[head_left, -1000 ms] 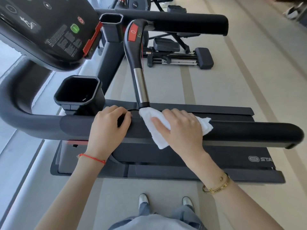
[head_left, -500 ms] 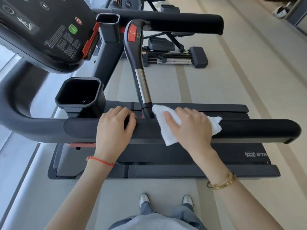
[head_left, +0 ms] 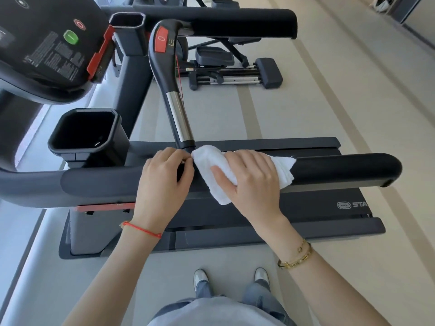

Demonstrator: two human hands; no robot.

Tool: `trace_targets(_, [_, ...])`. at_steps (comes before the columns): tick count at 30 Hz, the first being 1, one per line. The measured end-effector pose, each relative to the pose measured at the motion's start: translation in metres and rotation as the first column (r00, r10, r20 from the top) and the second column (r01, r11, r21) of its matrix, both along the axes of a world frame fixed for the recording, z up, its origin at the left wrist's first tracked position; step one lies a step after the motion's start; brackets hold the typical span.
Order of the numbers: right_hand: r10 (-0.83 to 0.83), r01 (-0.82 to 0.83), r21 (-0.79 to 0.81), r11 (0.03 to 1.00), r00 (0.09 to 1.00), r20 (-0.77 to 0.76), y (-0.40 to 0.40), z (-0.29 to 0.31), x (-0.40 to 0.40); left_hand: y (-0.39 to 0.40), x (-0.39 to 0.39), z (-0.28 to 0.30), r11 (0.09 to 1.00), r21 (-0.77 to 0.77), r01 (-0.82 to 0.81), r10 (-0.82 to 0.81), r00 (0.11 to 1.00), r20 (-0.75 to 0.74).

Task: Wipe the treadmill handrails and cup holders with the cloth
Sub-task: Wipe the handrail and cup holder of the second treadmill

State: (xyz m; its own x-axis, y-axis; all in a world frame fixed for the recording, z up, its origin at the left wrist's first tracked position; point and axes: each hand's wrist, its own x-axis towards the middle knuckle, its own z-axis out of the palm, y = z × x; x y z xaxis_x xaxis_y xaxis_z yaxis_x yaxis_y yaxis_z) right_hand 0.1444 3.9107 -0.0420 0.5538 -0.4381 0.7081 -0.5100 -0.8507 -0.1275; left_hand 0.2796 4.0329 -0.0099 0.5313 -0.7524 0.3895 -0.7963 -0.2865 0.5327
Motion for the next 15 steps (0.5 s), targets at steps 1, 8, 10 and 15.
trace_targets(1, [-0.019,0.019,-0.006,1.0,1.0,0.008,-0.006,-0.001,-0.007,-0.005,-0.005,-0.001,1.0,0.005,0.011,-0.011,1.0,0.006])
trace_targets(8, [-0.105,0.107,-0.052,0.993,0.994,0.033,-0.053,-0.004,-0.056,-0.043,-0.041,-0.001,0.999,0.018,0.05,-0.05,0.999,0.002])
trace_targets(10, [-0.126,0.128,-0.063,0.99,0.991,0.039,-0.068,-0.003,-0.073,-0.056,-0.056,0.001,0.997,0.011,0.073,-0.073,0.997,-0.007])
trace_targets(15, [-0.161,0.162,-0.065,0.985,0.987,0.027,-0.107,-0.001,-0.117,-0.091,-0.095,0.002,0.995,0.031,0.097,-0.096,0.995,-0.013])
